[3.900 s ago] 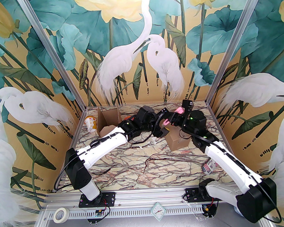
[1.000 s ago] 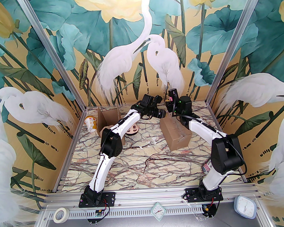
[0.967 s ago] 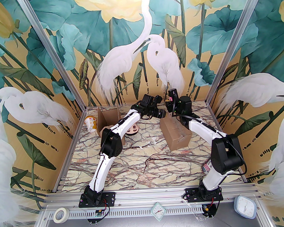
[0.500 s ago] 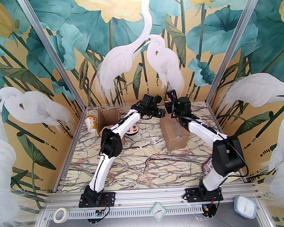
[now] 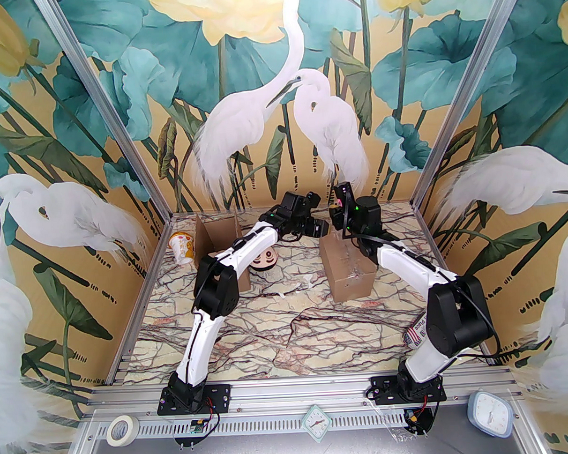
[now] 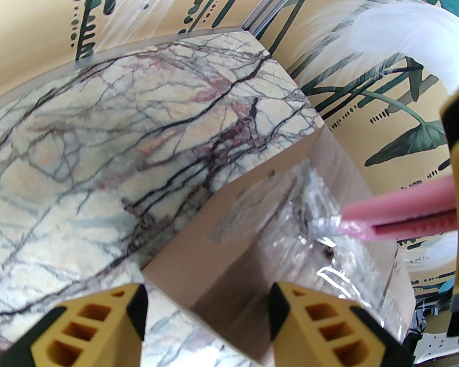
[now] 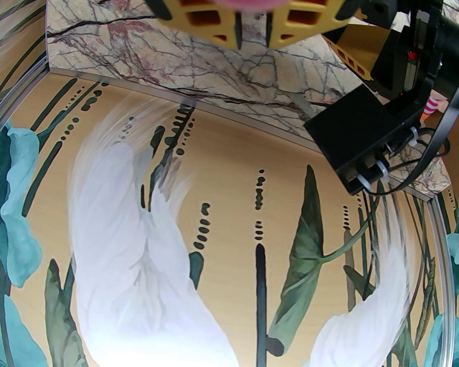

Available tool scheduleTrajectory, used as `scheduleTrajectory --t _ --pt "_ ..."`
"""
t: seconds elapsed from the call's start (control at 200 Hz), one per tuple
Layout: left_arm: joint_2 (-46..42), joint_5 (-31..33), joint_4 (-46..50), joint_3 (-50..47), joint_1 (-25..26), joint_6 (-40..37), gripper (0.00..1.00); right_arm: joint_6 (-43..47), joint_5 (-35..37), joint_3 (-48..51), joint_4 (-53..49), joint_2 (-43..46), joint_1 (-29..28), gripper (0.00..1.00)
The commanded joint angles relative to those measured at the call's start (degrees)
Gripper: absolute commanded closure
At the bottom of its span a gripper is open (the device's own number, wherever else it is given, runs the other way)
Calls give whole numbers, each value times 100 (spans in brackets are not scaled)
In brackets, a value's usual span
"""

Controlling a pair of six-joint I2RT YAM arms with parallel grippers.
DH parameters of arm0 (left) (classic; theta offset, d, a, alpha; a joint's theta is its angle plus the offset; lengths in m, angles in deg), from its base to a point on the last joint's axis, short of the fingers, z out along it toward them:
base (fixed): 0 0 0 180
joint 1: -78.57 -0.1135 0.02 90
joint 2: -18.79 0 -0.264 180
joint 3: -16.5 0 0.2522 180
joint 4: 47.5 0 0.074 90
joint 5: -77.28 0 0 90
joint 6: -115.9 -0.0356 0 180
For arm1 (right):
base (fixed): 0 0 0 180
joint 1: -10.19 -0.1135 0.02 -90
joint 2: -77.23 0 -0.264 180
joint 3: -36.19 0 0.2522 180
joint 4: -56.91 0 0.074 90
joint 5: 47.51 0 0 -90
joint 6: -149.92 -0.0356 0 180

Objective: Unpack the express box

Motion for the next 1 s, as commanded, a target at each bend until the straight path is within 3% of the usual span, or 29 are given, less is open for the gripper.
scheduleTrajectory --t 0.0,0.305,0.53,0.775,0.995 --pt "-331 89 336 -733 80 85 39 -167 -372 132 -1 151 23 100" --pt "-1426 250 -31 -2236 231 188 39 -577 -1316 270 100 251 13 100" --pt "-1507 375 333 -1485 217 -674 38 -441 -1406 262 22 363 -1 100" --pt "-995 -595 621 -647 -192 -1212 40 -474 -1636 128 -21 321 6 100" --pt "-455 -1556 547 -255 -263 -1103 41 -475 -1607 107 -43 294 6 100"
